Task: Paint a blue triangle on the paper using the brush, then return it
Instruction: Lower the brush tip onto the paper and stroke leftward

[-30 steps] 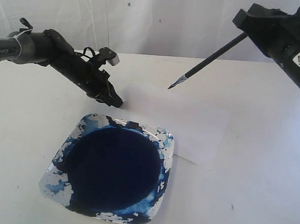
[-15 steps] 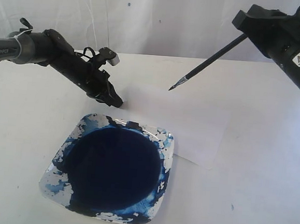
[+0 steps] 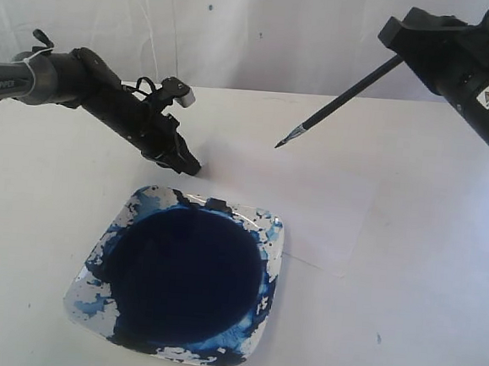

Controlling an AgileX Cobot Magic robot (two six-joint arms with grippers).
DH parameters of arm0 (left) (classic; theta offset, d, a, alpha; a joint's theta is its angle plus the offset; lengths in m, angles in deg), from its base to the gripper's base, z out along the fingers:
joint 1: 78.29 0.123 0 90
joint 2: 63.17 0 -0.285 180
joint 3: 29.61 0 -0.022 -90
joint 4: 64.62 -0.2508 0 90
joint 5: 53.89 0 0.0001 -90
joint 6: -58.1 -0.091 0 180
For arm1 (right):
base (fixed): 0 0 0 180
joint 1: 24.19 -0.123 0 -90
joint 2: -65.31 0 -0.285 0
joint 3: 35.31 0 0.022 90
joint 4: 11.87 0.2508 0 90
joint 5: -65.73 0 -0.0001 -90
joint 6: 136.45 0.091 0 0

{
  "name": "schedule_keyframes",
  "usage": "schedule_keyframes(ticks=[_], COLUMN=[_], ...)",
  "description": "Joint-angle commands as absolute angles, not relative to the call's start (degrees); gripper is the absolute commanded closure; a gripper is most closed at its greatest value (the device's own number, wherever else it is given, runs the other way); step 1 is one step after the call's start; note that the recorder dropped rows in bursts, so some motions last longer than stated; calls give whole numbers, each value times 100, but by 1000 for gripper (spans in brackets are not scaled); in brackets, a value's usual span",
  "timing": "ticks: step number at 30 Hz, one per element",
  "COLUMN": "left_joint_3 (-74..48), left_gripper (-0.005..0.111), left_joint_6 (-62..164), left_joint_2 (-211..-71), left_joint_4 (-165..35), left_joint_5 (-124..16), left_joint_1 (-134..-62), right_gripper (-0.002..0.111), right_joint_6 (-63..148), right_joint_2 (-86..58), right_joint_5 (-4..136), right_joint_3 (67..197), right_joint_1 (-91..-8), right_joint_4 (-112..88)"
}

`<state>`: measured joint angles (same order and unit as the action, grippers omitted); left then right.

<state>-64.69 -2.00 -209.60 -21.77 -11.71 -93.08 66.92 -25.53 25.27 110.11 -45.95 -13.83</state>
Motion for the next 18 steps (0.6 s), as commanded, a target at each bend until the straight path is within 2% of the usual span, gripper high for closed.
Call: schedule_keyframes(ticks=[1, 18], left_joint_3=[-6452, -6452], left_gripper=[107, 107], left_joint_6=[-188, -201], left_joint_2=[-21026, -21026], left_joint_4=[-2228, -2190], left_joint_5=[-1072, -1078], left_joint_1=[-9327, -9327], right_gripper=[107, 107], right_joint_6=[6796, 7828], right_joint_2=[-2666, -3610], right_joint_5=[2472, 1337], right_joint_3=[11030, 11041], right_joint_1=[-4588, -4588], right_joint_4=[-1386, -1386])
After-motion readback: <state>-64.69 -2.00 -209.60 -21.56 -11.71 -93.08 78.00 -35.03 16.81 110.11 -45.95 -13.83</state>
